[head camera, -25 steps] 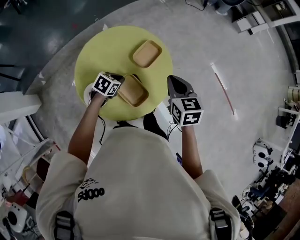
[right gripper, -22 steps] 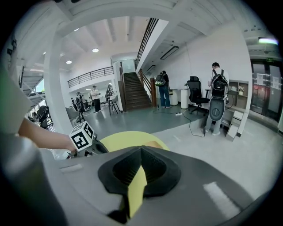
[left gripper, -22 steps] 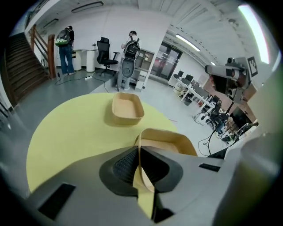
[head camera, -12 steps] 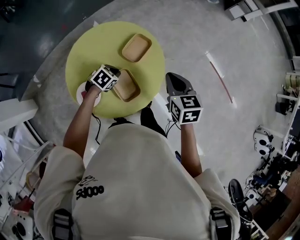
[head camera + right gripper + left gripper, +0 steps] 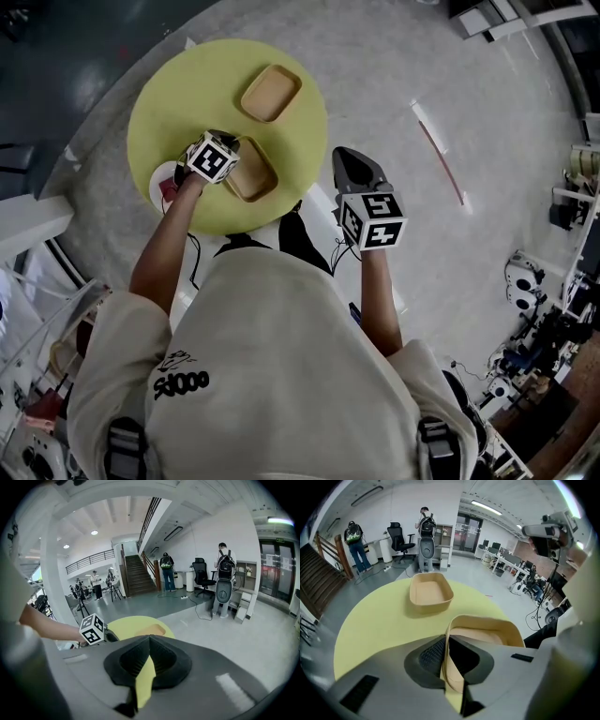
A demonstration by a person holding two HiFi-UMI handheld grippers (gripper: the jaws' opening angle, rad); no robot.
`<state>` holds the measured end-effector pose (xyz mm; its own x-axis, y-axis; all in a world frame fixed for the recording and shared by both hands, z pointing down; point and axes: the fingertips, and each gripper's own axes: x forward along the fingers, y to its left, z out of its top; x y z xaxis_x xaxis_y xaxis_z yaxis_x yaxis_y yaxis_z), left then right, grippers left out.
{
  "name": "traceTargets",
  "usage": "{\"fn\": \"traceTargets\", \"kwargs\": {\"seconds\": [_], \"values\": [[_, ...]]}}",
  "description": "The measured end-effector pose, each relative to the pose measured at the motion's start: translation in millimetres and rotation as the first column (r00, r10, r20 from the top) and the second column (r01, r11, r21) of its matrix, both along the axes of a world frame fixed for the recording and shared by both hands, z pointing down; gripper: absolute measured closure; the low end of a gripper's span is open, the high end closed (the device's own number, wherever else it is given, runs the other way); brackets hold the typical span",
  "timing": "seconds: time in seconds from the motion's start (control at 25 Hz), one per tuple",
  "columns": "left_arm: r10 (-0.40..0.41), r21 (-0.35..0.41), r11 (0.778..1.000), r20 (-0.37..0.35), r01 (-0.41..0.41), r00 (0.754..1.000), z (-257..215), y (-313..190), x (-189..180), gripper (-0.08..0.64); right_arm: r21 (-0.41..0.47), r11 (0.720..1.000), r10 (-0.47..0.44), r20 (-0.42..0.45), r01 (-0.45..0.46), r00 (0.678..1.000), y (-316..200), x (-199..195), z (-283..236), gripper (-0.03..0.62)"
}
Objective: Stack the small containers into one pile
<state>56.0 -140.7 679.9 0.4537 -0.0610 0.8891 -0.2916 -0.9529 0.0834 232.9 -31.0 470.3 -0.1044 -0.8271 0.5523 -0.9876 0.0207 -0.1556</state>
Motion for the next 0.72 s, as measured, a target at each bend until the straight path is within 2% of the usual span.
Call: {"fn": "traceTargets", "kwargs": {"seconds": [0.16, 0.24, 0.36, 0.56, 0.72], "values": [[-0.013, 0.021, 1.000, -0.007, 0.013, 1.000, -5, 3, 1, 0.531, -0.005, 1.000, -0.003, 0.003, 0.003, 1.000, -1, -2, 3, 0.581], [-0.021, 0.031, 0.999, -0.017, 0.021, 1.000, -5, 4, 1, 0.482, -0.006, 1.000, -0.006, 0.004, 0.006, 1.000, -1, -4, 3, 0.581], [-0.039, 0.049, 0.998, -0.035, 0.040, 0.999, -9, 1, 1, 0.471, -0.004, 1.000, -0.006, 0.004, 0.006, 1.000, -1, -6, 1, 0.581], [-0.048, 0.088, 0.994, -0.120, 0.059, 0.992, -29, -5, 7, 0.471, 0.004, 1.000, -0.005, 0.005, 0.005, 1.000, -4, -7, 1, 0.581], [-0.124, 0.068, 0.987, -0.227, 0.143, 0.966, -53, -11, 5, 0.474, 0.018, 1.000, -0.021, 0.009, 0.020, 1.000, -13, -6, -3, 0.581]]}}
